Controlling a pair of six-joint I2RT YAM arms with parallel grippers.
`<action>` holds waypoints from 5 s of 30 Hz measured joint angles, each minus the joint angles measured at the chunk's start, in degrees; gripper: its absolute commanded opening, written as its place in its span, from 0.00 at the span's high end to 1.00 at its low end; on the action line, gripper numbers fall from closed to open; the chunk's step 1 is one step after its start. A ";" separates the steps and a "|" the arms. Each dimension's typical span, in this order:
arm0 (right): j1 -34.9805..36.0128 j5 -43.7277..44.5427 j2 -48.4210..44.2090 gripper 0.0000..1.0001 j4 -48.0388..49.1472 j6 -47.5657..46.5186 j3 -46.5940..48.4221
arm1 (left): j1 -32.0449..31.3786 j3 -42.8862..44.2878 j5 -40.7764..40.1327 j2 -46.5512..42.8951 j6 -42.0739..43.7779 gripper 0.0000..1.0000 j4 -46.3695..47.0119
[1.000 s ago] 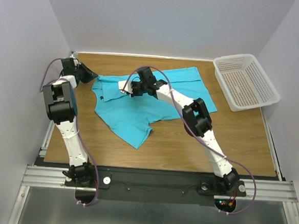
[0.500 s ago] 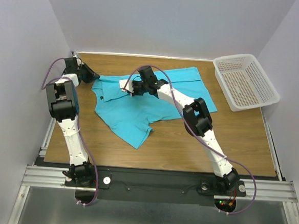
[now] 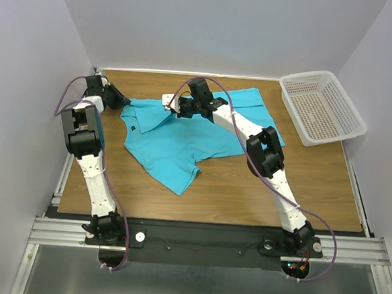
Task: Fold and stack the t-shirts
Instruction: Fold the tshirt
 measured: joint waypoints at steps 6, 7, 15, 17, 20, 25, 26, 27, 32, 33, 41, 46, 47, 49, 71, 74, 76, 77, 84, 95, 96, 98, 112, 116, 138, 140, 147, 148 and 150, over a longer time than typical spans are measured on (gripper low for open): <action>-1.01 -1.22 -0.96 0.99 0.00 1.31 0.00 | -0.02 1.01 -0.17 0.33 0.31 0.82 -1.09; -1.09 -1.40 -0.98 0.99 -0.02 1.33 0.00 | -0.02 1.09 -0.22 0.37 0.35 0.83 -1.16; -1.46 -1.62 -1.64 0.99 -0.74 0.24 -2.25 | -0.04 1.57 -0.22 0.61 0.37 0.83 -1.53; -1.46 -1.46 -1.88 0.99 -0.87 -0.55 -3.48 | -0.04 1.70 -0.22 0.70 0.37 0.83 -1.55; -1.46 -1.27 -1.97 0.99 -1.81 -1.77 -4.85 | -0.02 1.92 -0.13 0.90 0.37 0.83 -1.53; -1.57 -1.05 -1.97 0.88 -3.30 -3.23 -5.53 | -0.04 2.54 -0.11 1.16 0.37 0.83 -1.90; -1.57 -0.92 -2.01 0.82 -3.28 -3.43 -5.53 | -0.04 2.62 -0.11 1.20 0.37 0.83 -1.97; -1.57 -0.81 -2.01 0.74 -3.37 -3.56 -5.53 | -0.04 2.62 -0.04 1.22 0.37 0.83 -1.95; -1.66 -0.79 -2.03 0.47 -3.89 -3.30 -5.44 | -0.04 2.62 0.04 1.25 0.39 0.83 -1.95; -1.66 -1.01 -2.03 0.46 -3.96 -3.08 -5.31 | -0.04 2.62 0.07 1.25 0.39 0.83 -1.95; -0.37 -3.28 -2.58 0.46 -4.13 0.42 -2.80 | -0.02 2.62 0.42 1.25 0.83 0.83 -1.95; 4.68 -3.30 -2.08 0.48 -4.44 5.95 -1.20 | -0.04 2.62 0.52 1.27 0.96 0.83 -1.95; 5.86 -2.93 -1.44 0.48 -4.44 7.23 0.11 | -0.04 2.62 0.57 1.27 1.01 0.83 -1.95; 8.15 -2.03 0.33 0.48 -3.39 10.40 2.93 | -0.04 2.62 0.66 1.27 1.16 0.83 -1.95; 11.47 11.23 9.25 0.49 9.14 28.81 6.32 | -0.04 3.50 1.25 1.90 1.25 0.83 -2.03; 11.52 11.52 9.25 0.50 9.73 29.57 6.32 | -0.04 3.98 1.53 2.23 1.25 0.83 -1.99; 11.52 11.45 9.25 0.50 10.08 29.90 6.32 | -0.04 4.00 1.64 2.29 1.25 0.83 -1.97; 11.52 11.28 9.25 0.50 10.14 30.03 6.32 | -0.04 4.02 1.68 2.29 1.25 0.83 -1.97; 11.65 10.75 9.25 0.52 11.15 32.06 6.32 | -0.04 4.11 1.79 2.34 1.25 0.83 -1.99; 12.59 11.78 10.19 0.59 14.21 33.86 6.32 | -0.04 4.11 1.92 2.36 1.25 0.83 -1.99; 12.61 11.82 10.40 0.61 14.25 33.88 6.32 | -0.04 4.11 1.95 2.38 1.25 0.83 -1.99; 12.63 11.96 10.93 0.65 14.34 33.88 6.32 | -0.04 4.11 1.99 2.40 1.25 0.83 -1.97; 12.61 11.67 11.15 0.99 15.12 34.12 6.43 | -0.04 4.11 2.01 2.40 1.25 0.83 -1.97; 12.61 11.26 11.15 0.99 15.10 34.91 7.45 | -0.04 4.11 2.01 2.40 1.25 0.83 -1.97; 12.59 7.54 11.15 0.92 14.64 35.56 8.33 | -0.04 5.09 2.43 3.15 1.25 0.83 -1.95; 12.59 7.41 11.15 0.84 14.58 35.50 8.33 | -0.04 5.16 2.45 3.19 1.25 0.83 -1.95; 12.59 7.02 11.15 0.84 14.45 35.28 8.31 | -0.04 5.18 2.54 3.19 1.25 0.83 -1.95; 12.59 7.02 11.15 0.84 14.43 35.28 8.33 | -0.04 5.18 2.56 3.21 1.25 0.83 -1.92; 12.59 7.02 11.15 0.87 14.32 35.30 8.33 | -0.04 5.18 2.56 3.21 1.25 0.83 -1.95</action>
